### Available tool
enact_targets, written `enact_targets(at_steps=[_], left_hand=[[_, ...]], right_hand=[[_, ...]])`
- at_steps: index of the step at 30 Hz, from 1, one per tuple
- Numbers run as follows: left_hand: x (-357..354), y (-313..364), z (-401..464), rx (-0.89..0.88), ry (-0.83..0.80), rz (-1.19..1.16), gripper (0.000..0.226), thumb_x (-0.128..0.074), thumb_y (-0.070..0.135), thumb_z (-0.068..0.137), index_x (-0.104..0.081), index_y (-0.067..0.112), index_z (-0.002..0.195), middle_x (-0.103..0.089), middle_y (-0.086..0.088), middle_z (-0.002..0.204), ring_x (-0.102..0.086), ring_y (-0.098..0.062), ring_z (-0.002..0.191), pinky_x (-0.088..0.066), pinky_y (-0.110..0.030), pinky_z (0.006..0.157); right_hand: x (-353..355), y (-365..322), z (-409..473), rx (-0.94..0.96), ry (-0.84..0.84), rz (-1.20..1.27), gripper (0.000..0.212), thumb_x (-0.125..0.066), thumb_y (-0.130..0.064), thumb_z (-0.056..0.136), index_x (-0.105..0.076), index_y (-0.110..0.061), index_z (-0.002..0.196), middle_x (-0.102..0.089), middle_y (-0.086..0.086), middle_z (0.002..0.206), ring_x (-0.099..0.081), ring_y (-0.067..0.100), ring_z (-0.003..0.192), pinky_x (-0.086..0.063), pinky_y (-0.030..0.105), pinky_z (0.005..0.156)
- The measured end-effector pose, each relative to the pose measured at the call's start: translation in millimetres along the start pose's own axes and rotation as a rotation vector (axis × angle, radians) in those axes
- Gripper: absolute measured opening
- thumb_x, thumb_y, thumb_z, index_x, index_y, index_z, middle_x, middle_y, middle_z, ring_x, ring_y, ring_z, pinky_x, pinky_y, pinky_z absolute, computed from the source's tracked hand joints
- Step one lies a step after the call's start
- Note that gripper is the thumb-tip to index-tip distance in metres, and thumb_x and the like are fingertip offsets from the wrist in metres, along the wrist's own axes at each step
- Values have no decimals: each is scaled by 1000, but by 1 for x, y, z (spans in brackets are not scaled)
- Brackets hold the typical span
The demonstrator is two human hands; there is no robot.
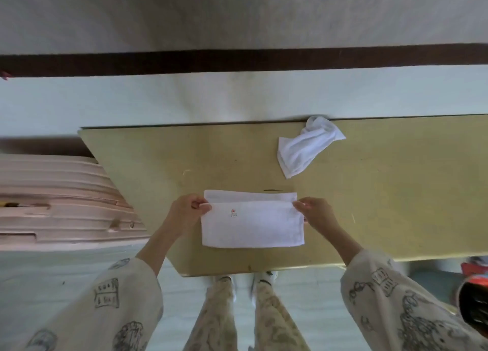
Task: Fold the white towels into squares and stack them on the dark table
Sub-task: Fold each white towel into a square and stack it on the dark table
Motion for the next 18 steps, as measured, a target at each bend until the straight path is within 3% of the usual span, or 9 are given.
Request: enact_targets(at_steps=[3, 6, 10, 18], left_hand=[[-8, 1, 18, 46, 67, -107, 15, -64, 16, 85, -66, 8, 97, -60, -2, 87, -53, -16, 81, -35, -22, 66], [-18, -4, 32, 68, 84, -131, 17, -63, 15, 85, -66, 6, 99, -60, -4, 90, -52, -15, 82, -35, -19, 68], [-24, -11, 42, 82, 98, -148, 18, -63, 16, 86, -65, 5, 99, -58, -3, 90, -51, -15, 81, -36, -4, 55], [-27, -12, 50, 100, 158, -139, 21, -64, 20, 86, -63, 4, 99, -57, -2, 88, -51, -16, 82, -33, -10, 57]], right_hand=[[-8, 0, 12, -19, 53, 49, 22, -57, -17, 89, -70, -2, 99, -70, 15, 95, -62, 27, 83, -38, 27, 72], [-17, 3, 26, -43, 89, 43, 23, -56, -16, 88, -69, -4, 104, -69, 14, 99, -59, 25, 86, -34, 24, 71], [-22, 7, 38, -68, 135, 72, 24, -56, -18, 89, -64, -4, 106, -66, 11, 103, -52, 16, 84, -33, 23, 71], [-27, 10, 45, -63, 153, 55, 23, -54, -22, 91, -61, -4, 104, -64, 7, 98, -53, 17, 85, -37, 27, 71]])
Point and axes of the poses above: each hand's wrist, its own z-axis towards the middle knuckle, its own x-axis out of the back of the hand, y = z × x, the point moved 1 cm from there along z, towards the middle knuckle
